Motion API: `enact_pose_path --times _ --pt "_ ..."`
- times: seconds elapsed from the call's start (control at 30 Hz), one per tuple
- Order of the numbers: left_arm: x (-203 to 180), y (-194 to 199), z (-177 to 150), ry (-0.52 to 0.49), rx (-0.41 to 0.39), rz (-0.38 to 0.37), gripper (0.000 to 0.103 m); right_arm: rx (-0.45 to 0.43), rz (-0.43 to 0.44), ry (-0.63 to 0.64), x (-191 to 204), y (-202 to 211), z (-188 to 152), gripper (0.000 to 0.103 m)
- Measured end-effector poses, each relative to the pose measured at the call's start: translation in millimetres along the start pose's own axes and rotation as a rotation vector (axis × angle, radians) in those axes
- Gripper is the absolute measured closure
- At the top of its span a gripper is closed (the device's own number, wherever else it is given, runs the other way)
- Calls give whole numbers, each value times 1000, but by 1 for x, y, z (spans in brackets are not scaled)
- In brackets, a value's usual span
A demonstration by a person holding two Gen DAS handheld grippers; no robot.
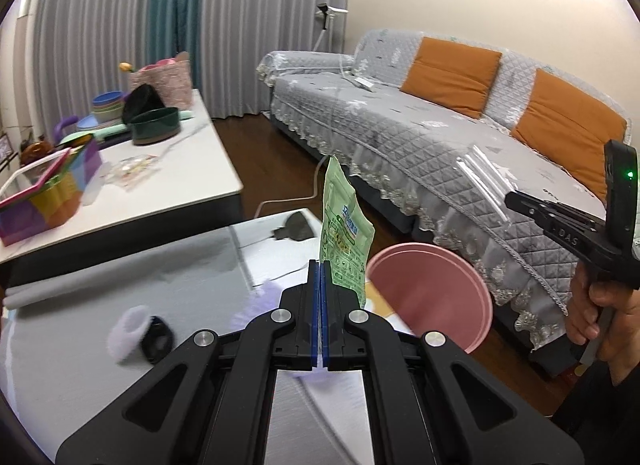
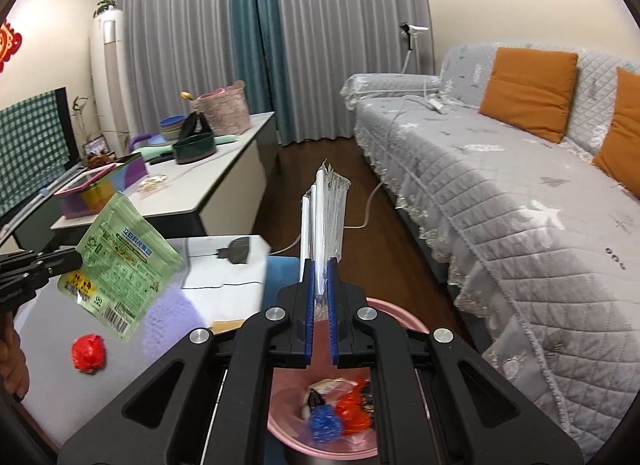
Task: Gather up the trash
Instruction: 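Carry the clear tubes with the right gripper while the left carries the green packet to the bin, then open the left gripper over the pink bin while the right gripper opens too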
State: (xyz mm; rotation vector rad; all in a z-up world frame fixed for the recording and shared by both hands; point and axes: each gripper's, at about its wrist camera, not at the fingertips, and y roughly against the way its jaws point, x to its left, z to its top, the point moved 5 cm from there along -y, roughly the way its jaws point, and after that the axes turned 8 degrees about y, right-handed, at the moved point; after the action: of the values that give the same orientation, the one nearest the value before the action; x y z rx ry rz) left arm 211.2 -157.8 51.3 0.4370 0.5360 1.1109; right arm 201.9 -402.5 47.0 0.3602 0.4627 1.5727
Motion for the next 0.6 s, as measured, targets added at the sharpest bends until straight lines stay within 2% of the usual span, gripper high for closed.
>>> enact_pose_path --times 0.3,0.6 --pt "-50 -34 0 -14 5 -39 103 19 -33 -15 -21 -6 -3 97" --pt "-80 -76 -8 -21 44 -35 103 52 -39 -44 -35 -18 -11 97"
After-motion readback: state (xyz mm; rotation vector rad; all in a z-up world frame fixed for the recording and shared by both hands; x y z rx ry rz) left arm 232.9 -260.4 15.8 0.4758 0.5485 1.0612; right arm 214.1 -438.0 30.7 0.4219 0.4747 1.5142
